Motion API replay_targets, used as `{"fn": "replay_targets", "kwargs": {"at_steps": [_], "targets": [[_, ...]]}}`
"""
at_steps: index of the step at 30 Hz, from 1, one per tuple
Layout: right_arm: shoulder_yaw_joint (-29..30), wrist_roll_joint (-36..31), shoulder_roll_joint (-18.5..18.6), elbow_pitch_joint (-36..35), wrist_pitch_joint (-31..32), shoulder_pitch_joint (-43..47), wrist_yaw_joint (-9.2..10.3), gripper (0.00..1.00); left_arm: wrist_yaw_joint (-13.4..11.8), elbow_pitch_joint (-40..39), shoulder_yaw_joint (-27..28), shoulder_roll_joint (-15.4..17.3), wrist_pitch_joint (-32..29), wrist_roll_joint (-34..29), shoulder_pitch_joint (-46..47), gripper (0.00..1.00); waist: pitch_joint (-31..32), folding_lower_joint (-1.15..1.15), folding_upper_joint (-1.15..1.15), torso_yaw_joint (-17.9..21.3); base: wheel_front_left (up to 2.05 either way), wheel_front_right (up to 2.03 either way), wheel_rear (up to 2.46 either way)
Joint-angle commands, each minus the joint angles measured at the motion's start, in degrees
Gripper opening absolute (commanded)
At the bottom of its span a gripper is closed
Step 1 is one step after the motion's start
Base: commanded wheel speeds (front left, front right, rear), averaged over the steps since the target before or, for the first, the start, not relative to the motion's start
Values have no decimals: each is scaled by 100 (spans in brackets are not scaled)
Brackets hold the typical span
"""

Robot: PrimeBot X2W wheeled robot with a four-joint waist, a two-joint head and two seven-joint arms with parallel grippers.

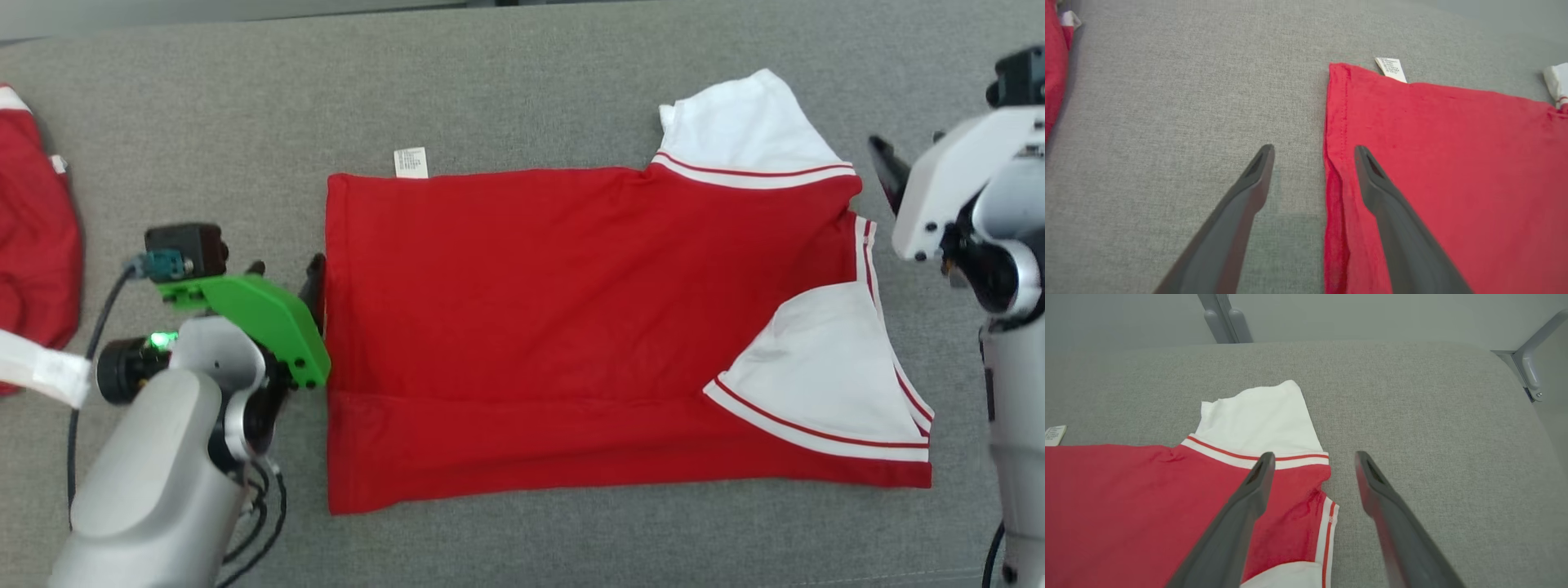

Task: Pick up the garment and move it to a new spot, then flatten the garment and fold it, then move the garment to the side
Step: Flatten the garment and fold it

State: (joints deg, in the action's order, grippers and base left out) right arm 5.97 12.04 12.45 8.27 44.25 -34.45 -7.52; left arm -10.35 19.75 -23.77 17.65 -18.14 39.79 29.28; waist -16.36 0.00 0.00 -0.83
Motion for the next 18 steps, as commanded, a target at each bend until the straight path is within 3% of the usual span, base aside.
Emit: {"fn": "replay_targets", "kwargs": {"at_steps": [1, 8, 18], "targets": [[-103, 40, 48, 203, -3, -297, 6, 100, 35, 131, 15, -9, -58, -12, 319, 100, -412, 0, 0, 37, 0, 0, 0], [-804, -104, 377, 1065, -179, -1623, 4, 100, 171, 855, -179, -171, -476, -143, 1548, 100, -1015, 0, 0, -2, 0, 0, 0], [-1187, 34, 584, 1701, -521, -2317, 7, 100, 428, 1376, -417, -237, -597, -254, 2271, 100, -1403, 0, 0, -28, 0, 0, 0]]}}
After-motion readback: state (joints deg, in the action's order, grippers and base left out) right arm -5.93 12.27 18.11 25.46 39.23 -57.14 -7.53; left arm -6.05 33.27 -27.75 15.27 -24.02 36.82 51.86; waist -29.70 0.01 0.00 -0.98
